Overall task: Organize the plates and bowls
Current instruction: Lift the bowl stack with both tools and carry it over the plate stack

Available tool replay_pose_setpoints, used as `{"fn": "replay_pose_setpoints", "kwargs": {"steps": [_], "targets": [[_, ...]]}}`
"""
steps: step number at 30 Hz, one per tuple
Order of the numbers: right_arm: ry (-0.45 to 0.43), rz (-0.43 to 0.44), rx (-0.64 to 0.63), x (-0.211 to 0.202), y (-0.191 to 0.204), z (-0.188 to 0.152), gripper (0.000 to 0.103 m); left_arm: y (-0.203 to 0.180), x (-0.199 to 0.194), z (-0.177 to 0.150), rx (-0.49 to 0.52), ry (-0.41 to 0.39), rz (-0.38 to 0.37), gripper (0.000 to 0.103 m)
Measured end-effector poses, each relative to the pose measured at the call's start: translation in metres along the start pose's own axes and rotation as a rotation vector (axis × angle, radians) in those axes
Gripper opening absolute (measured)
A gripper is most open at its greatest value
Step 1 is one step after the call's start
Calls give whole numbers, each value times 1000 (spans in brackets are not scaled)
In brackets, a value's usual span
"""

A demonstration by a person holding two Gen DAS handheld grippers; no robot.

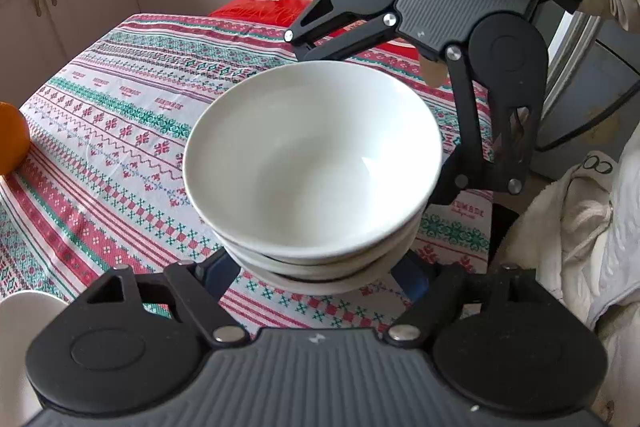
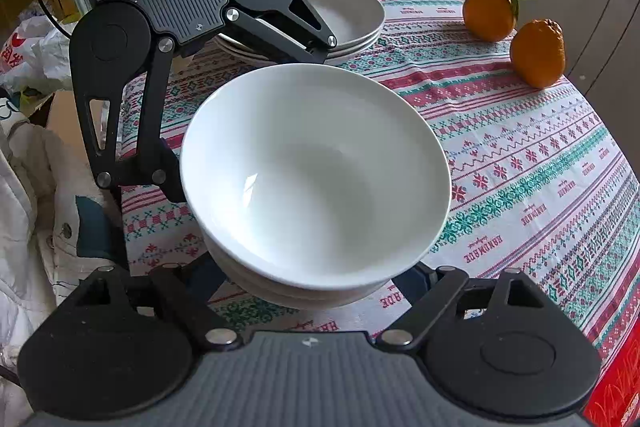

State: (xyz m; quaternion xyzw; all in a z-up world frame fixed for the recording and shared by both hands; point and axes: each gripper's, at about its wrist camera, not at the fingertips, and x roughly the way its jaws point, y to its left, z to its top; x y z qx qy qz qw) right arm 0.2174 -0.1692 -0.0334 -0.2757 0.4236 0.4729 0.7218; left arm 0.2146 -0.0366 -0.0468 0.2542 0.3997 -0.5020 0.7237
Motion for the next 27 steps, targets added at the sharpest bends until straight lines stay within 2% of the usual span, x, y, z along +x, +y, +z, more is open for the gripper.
{"fn": "replay_pose_setpoints", "kwargs": {"steps": [6, 13, 19, 27], "targets": [[-4, -9, -25, -9, 8, 12, 91, -4, -19, -4, -10, -25, 23, 81], [-26, -41, -107, -18, 21, 46, 91, 0, -54, -15, -31, -70, 94, 81], [-51, -39, -204, -11, 27, 87, 91, 9, -85, -35, -71, -88, 181, 81], [-83, -11, -328, 17, 21, 151, 91, 40, -123, -68, -145, -96, 314, 81]]}}
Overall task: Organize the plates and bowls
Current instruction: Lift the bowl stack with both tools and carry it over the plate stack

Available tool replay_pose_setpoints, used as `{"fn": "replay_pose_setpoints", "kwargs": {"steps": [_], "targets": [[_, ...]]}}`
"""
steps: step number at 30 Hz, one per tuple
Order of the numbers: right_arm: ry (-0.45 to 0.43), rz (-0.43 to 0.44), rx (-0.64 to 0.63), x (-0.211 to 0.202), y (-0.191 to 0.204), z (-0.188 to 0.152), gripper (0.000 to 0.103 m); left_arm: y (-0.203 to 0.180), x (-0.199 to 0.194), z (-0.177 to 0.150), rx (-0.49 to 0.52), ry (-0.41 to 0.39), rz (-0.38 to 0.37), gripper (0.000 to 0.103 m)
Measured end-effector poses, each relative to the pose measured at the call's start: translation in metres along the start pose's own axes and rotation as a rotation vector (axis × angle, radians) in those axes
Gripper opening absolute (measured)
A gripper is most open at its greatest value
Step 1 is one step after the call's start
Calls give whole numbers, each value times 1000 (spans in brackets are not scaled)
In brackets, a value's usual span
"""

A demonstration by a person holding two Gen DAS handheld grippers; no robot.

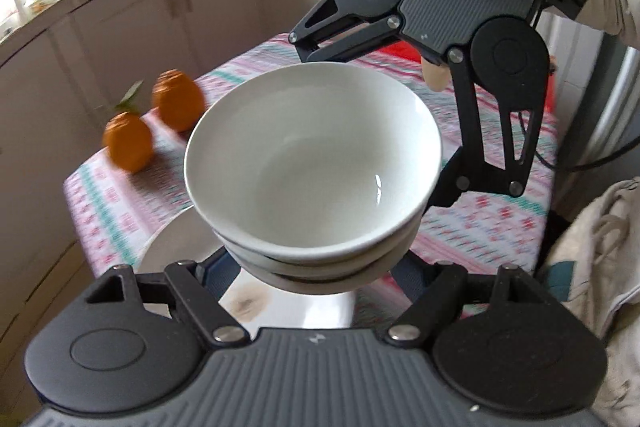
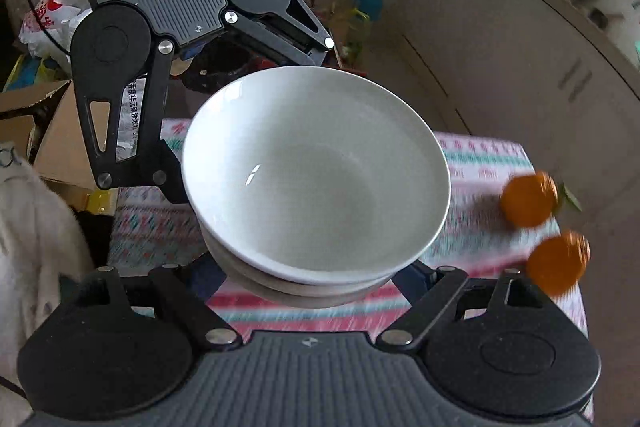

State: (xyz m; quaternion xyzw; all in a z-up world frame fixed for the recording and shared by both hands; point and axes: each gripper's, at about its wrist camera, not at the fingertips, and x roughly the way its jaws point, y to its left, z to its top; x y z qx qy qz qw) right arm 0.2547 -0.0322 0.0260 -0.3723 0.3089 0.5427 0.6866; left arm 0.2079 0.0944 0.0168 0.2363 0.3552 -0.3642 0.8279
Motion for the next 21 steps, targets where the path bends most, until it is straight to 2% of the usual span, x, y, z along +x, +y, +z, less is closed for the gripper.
{"fn": "replay_pose_setpoints", "kwargs": {"steps": [4, 10, 21], "targets": [[0, 29, -25, 25, -13, 18, 91, 23, 3, -14, -37, 21, 31, 81], [14, 90, -3, 58, -29, 26, 90, 44, 13, -33, -92, 41, 25, 81], [31, 122, 26, 78, -42, 26, 90, 61, 23, -47, -119, 38, -2, 81]]}}
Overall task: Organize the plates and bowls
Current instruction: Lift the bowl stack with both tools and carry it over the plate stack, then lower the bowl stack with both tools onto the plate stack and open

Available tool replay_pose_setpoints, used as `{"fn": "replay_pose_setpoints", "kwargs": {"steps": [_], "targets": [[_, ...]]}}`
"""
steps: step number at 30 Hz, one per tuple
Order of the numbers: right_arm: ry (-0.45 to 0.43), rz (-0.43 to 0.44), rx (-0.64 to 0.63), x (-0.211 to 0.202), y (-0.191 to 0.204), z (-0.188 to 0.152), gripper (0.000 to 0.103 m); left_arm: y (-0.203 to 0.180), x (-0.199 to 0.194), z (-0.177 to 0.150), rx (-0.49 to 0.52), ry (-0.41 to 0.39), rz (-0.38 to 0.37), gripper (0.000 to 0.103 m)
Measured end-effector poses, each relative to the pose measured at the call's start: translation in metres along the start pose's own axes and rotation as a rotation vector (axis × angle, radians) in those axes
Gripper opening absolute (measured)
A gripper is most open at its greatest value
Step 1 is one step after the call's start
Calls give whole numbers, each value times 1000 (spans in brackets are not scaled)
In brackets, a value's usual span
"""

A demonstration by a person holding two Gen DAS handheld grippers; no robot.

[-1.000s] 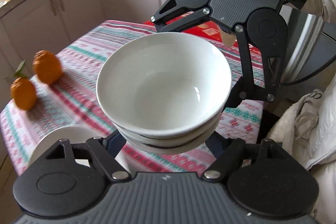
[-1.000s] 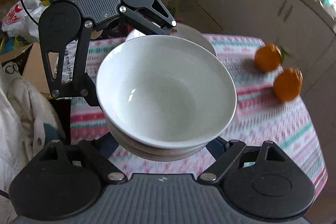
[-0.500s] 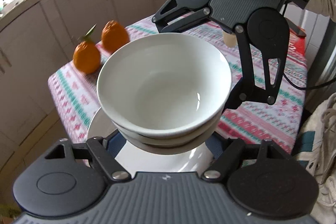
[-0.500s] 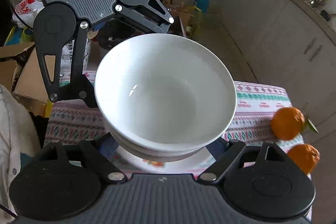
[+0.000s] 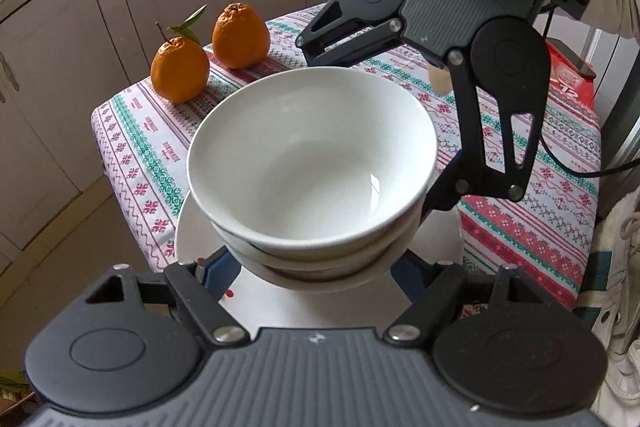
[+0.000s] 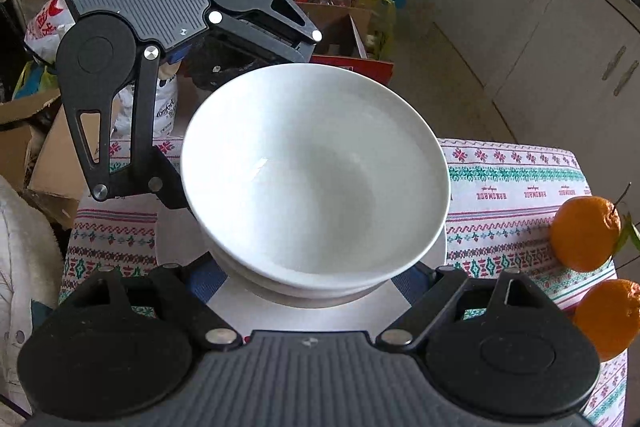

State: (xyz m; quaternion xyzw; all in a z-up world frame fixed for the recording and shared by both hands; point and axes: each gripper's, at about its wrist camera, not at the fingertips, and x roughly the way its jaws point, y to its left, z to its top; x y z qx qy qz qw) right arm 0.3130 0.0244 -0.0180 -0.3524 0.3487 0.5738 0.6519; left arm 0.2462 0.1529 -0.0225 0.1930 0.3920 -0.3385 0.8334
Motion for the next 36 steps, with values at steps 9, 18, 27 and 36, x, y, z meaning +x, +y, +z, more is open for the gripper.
{"fn": "replay_pose_setpoints", "kwargs": {"steps": [9, 18, 27, 36], "targets": [[-11, 27, 31, 3, -8, -3, 91, 3, 1, -1, -10, -8, -15, 81], [-37, 4, 43, -3, 3, -8, 101, -8, -6, -7, -8, -47, 55, 93], [-48, -212, 258, -35, 34, -33, 103, -52, -40, -26, -103, -158, 239, 101], [-120, -566, 774, -73, 91, -70, 103, -126, -68, -22, -478, -291, 547, 102]]}}
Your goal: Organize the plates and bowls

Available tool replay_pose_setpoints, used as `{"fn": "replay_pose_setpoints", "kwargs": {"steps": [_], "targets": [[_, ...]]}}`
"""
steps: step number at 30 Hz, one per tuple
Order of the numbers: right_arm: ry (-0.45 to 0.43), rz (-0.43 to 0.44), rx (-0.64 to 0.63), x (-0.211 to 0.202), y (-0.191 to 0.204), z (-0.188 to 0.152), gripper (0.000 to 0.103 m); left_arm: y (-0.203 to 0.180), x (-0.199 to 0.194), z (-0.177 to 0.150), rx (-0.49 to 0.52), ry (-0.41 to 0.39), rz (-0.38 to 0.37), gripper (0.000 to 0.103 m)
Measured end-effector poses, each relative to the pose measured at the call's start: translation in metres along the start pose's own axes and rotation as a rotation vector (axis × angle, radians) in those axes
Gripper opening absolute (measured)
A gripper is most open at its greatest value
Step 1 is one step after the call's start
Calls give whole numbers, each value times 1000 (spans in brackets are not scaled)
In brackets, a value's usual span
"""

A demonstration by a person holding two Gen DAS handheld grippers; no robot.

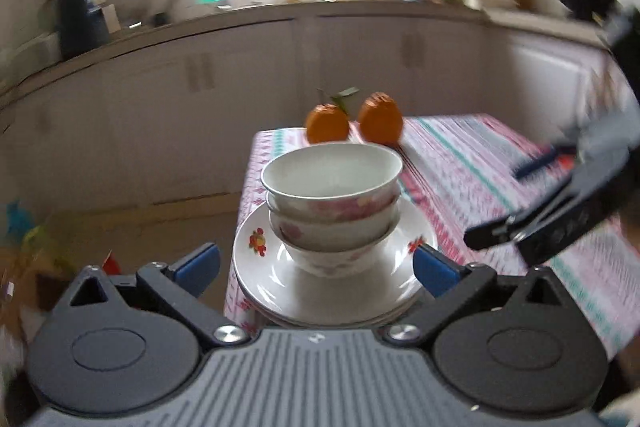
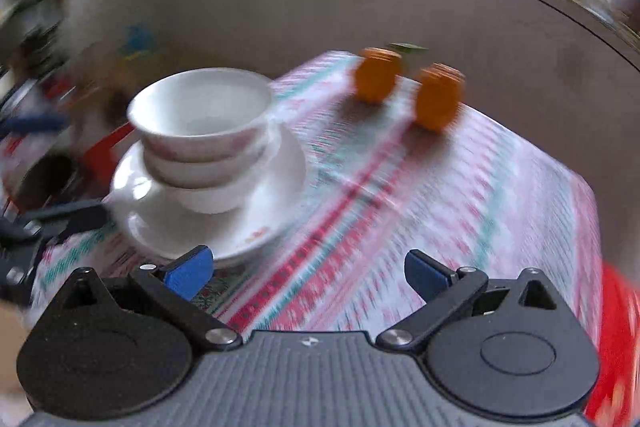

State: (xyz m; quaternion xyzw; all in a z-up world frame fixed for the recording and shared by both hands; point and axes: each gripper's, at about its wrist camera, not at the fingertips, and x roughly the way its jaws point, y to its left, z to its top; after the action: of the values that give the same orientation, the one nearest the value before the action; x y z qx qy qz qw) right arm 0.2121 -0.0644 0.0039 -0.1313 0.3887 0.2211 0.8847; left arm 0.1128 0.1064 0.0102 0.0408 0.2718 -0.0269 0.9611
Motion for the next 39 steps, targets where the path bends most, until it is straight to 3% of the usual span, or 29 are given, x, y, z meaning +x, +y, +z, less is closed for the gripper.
{"fn": "replay_pose_setpoints", "kwargs": {"steps": [3, 7, 12, 39], "targets": [[-38, -78, 108, -28, 1, -17, 103, -14, -21, 1, -86, 11, 60, 102], [-96, -135, 147, -63, 13, -32, 103, -29, -43, 6, -116, -2, 115, 102], [-157, -176, 173, -89, 17, -42, 103, -33, -62, 6, -147, -31, 126, 102], [-208, -222, 194, -97, 17, -43, 103, -41, -67, 8, -179, -38, 152, 102]]}}
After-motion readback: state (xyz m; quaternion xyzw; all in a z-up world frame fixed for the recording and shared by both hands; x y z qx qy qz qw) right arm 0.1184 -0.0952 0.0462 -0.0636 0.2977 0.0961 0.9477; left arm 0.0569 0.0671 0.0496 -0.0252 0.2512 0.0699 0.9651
